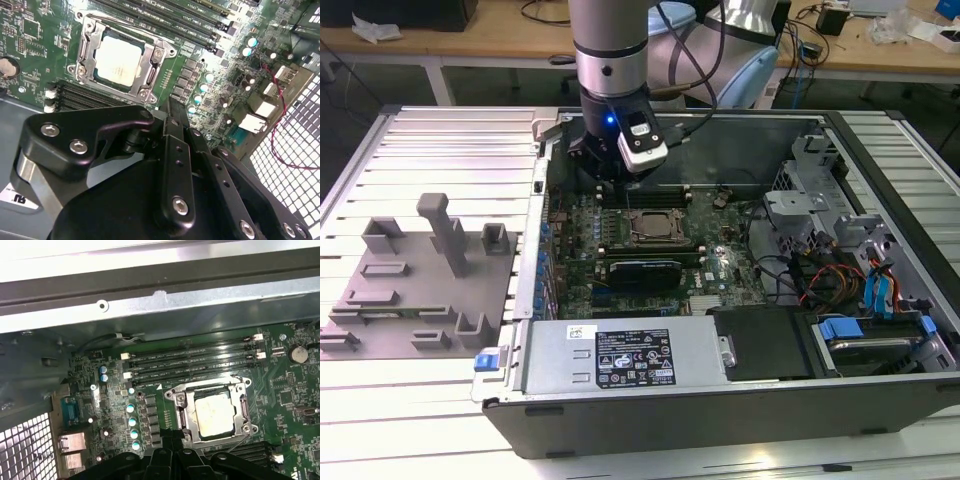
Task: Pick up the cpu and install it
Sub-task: 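Install the first cpu locking lever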
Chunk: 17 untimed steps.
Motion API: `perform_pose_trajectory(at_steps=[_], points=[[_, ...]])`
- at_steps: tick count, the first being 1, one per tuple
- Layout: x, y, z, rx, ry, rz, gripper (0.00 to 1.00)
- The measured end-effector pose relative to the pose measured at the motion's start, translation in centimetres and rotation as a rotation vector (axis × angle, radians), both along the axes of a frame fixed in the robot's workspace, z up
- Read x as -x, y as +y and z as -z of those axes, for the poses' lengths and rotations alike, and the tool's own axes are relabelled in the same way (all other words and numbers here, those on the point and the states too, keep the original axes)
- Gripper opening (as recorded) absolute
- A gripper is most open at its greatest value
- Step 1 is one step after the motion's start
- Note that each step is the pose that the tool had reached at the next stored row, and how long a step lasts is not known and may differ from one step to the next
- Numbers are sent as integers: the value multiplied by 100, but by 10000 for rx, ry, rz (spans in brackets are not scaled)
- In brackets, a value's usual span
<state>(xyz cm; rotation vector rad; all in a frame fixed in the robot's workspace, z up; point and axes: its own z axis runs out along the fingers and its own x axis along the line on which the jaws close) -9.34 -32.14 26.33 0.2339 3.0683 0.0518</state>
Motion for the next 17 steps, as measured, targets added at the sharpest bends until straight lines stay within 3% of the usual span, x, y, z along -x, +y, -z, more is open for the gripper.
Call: perform_pose_trajectory(at_steps=[4, 6, 7, 8, 12, 15, 17], points=[[0, 0, 2, -379, 0, -1, 11], [3, -1, 4, -710, -1, 1, 11], [4, -1, 5, -815, -1, 0, 11], [5, -1, 5, -855, -1, 0, 11], [5, -1, 5, -861, 6, 1, 11], [5, -1, 9, -901, 74, 2, 11], [5, -1, 14, -945, 177, 7, 11]])
